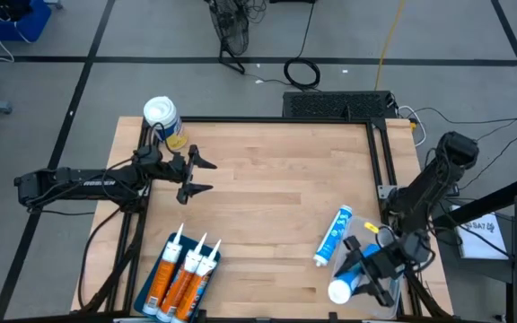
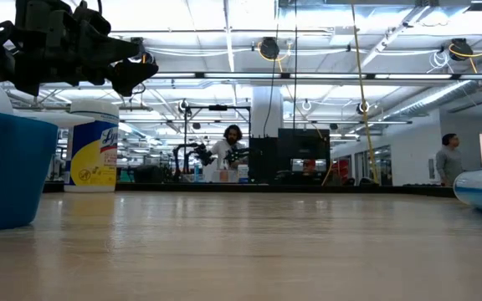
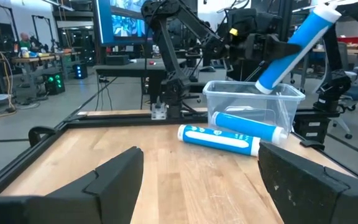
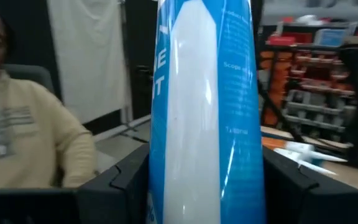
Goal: Pick & place silicon tubes, Sealant and Lysol wipes
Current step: Put the left blue sealant into the transparent bin
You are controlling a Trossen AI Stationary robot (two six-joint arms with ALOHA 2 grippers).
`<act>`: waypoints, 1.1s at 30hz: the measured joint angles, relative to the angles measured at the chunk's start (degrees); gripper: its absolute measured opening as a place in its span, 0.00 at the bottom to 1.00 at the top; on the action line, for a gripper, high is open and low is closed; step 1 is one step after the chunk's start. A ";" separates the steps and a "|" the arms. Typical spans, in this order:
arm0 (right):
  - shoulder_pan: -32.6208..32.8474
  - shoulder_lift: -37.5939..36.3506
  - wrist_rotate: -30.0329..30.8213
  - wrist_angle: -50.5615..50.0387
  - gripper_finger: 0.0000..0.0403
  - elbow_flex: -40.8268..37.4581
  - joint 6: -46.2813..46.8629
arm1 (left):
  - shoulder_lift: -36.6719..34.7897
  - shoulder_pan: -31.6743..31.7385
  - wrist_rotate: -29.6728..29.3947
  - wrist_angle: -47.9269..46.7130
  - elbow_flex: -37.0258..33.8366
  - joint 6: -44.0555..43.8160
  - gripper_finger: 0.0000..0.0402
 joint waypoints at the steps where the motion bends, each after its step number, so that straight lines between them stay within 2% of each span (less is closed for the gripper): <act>1: 0.72 -0.01 1.95 0.19 0.51 0.00 -0.47 | 0.00 0.00 0.00 -0.02 0.00 0.00 0.77; 5: 3.10 -2.21 9.84 -2.09 0.51 0.30 -2.08 | 0.00 0.00 0.00 -0.02 0.00 0.00 0.77; 10: 5.67 -7.05 15.26 -15.97 0.51 3.40 2.04 | -0.02 0.00 0.00 -0.02 0.00 0.00 0.77; 13: 6.96 -8.40 15.47 -21.83 0.51 5.80 4.34 | 0.00 0.00 0.00 -0.02 0.00 0.00 0.77; 19: 9.79 -7.38 15.50 -27.35 0.51 6.68 9.13 | 0.00 -0.01 0.01 -0.02 0.00 0.00 0.77; 28: 12.55 -1.18 17.34 -27.99 0.51 3.96 18.21 | 0.00 0.00 0.01 -0.04 0.00 0.00 0.77; 33: 15.22 -0.44 18.59 -30.29 0.51 2.91 23.77 | 0.00 0.00 0.00 -0.04 0.00 0.00 0.77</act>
